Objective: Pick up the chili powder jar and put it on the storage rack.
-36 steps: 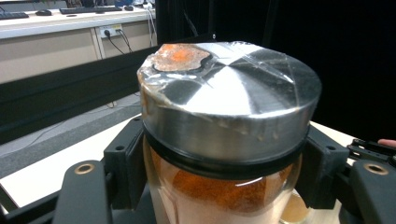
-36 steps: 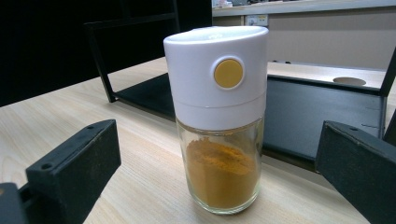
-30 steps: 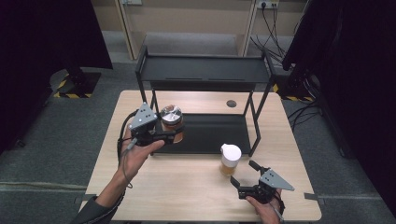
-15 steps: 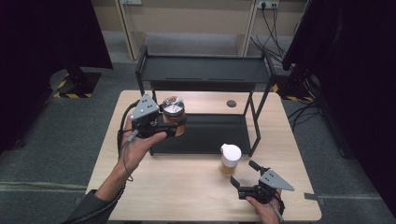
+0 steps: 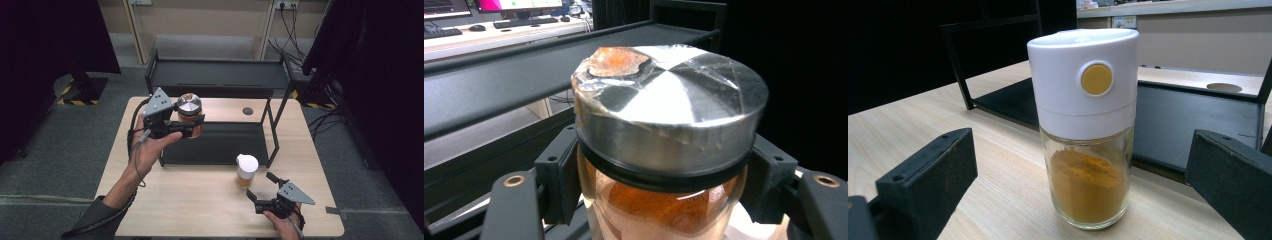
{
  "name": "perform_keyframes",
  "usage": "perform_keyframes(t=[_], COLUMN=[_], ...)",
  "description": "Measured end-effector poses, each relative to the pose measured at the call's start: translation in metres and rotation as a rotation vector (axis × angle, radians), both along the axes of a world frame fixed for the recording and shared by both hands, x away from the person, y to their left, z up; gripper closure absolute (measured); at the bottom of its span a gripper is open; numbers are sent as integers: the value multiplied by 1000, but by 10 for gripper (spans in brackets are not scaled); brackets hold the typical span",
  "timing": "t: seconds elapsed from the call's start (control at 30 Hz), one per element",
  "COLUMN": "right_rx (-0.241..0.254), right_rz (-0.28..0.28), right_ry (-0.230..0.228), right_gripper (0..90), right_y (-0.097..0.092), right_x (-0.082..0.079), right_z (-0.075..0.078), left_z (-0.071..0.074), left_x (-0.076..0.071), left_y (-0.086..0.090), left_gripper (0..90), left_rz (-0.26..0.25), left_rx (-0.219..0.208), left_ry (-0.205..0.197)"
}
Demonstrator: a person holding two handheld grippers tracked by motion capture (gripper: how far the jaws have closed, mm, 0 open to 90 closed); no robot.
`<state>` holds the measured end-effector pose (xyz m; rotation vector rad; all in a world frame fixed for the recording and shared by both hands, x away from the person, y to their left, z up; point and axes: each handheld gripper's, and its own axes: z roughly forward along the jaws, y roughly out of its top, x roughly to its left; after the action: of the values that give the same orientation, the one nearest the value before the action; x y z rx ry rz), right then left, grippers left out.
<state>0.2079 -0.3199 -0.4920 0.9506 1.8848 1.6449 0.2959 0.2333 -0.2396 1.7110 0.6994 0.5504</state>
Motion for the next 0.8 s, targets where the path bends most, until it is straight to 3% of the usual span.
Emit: perform_keyframes(t=[0.53,0.8], right_rx=[3,3], right_rz=[1,2], right_ry=[0,0], right_gripper=[4,4], right_y=[0,0], right_x=[1,1], right_z=[-1,-1], left_z=[28,38], left_x=[10,14], left_y=[-5,-5], left_gripper=[303,303], left_rz=[35,54], left_rx=[25,17], left_ry=[-13,-17])
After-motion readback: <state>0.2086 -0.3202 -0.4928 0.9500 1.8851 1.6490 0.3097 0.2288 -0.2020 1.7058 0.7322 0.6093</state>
